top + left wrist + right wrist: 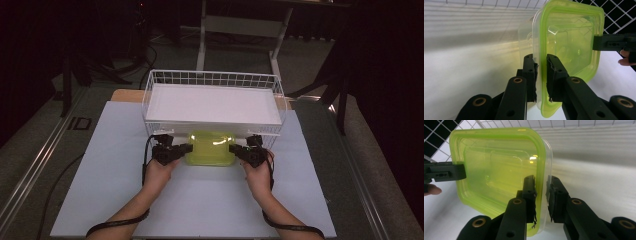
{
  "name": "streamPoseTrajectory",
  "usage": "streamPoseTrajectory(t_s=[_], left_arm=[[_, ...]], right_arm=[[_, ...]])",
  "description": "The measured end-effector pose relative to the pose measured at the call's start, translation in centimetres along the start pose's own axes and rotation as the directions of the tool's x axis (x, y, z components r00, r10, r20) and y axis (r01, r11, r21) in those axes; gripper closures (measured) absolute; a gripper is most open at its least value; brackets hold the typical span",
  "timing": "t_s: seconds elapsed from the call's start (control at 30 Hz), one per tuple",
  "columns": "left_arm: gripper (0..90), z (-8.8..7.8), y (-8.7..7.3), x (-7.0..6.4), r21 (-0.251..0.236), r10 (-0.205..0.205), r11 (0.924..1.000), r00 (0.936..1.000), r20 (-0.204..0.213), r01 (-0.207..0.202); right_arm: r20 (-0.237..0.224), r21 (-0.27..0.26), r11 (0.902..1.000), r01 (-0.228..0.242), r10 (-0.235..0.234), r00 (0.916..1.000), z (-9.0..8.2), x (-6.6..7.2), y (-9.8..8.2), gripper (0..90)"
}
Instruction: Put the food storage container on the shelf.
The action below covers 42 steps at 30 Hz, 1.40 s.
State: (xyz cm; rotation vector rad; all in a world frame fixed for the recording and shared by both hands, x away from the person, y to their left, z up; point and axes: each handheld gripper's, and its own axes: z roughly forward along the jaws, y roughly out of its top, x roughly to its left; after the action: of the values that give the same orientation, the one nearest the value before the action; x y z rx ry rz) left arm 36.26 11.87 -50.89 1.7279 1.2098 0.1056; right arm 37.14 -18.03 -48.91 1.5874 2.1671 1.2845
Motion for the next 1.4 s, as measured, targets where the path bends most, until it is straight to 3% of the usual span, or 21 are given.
streamPoseTrajectory(t_s=[0.23,0.4,0.43,0.5,0.67,0.73,0.83,0.9,0.93,0.97,1.0,1.03,1.07,1.13,1.2,1.4], left_arm=[[77.3,0.3,0.0,0.6,-0.037,0.01,0.9993,0.9998,0.016,-0.009],[74.3,0.5,0.0,0.4,-0.054,0.027,0.9981,0.9995,-0.016,-0.028],[72.7,0.7,0.0,0.4,-0.059,0.069,0.9957,0.9966,-0.045,-0.072],[70.7,0.9,0.0,0.4,-0.059,0.086,0.9942,0.9942,-0.064,-0.09],[66.6,1.3,-0.1,0.6,-0.076,0.081,0.9934,0.9941,-0.072,-0.086],[62.4,1.5,-0.1,0.7,-0.073,0.071,0.9945,0.9951,-0.069,-0.076],[61.1,1.7,-0.1,1.0,-0.079,0.077,0.9935,0.9945,-0.072,-0.082],[59.9,1.8,0.0,1.0,-0.081,0.06,0.9945,0.9949,-0.081,-0.066],[50.5,1.9,-0.1,0.9,-0.084,0.061,0.9942,0.9944,-0.086,-0.068],[47.4,1.9,0.0,1.0,-0.079,0.081,0.9929,0.9919,-0.098,-0.089],[35.3,1.9,-0.1,1.0,-0.083,0.092,0.9915,0.9909,-0.098,-0.1],[35.3,1.9,-0.1,1.0,-0.092,0.105,0.9893,0.9905,-0.088,-0.113],[29.3,1.8,-0.1,0.9,-0.102,0.113,0.9874,0.99,-0.085,-0.121],[26.6,1.6,0.1,0.9,-0.12,0.101,0.987,0.9933,-0.056,-0.107],[18.1,1.4,0.1,1.0,-0.145,0.12,0.9813,0.9911,-0.057,-0.127],[14.6,0.4,-0.4,0.7,-0.15,0.133,0.9794,0.9909,-0.025,-0.135]], right_arm=[[0.039,-0.027,0.999,0.035,-0.034,0.9986,0.3,0.2,0.2,75.1],[0.068,-0.045,0.9972,0.06,-0.057,0.996,0.5,0.3,0.3,75.1],[0.086,-0.051,0.996,0.073,-0.068,0.994,0.6,0.3,0.3,73.6],[0.096,-0.053,0.9952,0.082,-0.077,0.9924,0.8,0.3,0.3,72.7],[0.09,-0.059,0.9971,0.048,-0.042,0.9951,1.4,0.0,0.2,70.9],[0.132,-0.072,0.9924,0.099,-0.089,0.9873,1.6,0.2,0.1,70.5],[0.142,-0.074,0.9919,0.104,-0.092,0.9856,1.8,0.3,0.1,70.0],[0.152,-0.075,0.9895,0.123,-0.111,0.9821,1.9,0.4,0.1,66.4],[0.158,-0.072,0.988,0.137,-0.124,0.9796,2.0,0.4,0.1,63.7],[0.16,-0.068,0.9874,0.143,-0.131,0.9785,2.0,0.4,0.1,62.1],[0.158,-0.067,0.9864,0.15,-0.138,0.9778,2.1,0.4,0.1,60.3],[0.158,-0.067,0.9864,0.15,-0.138,0.9778,2.1,0.4,0.1,60.3],[0.16,-0.074,0.9846,0.159,-0.145,0.9763,2.1,0.5,0.1,59.1],[0.156,-0.087,0.9812,0.172,-0.157,0.9752,2.0,0.6,0.0,57.0],[0.156,-0.098,0.977,0.189,-0.173,0.9725,1.7,0.9,0.0,55.5],[0.14,-0.099,0.9689,0.227,-0.212,0.9671,0.8,1.7,-0.5,52.4]])
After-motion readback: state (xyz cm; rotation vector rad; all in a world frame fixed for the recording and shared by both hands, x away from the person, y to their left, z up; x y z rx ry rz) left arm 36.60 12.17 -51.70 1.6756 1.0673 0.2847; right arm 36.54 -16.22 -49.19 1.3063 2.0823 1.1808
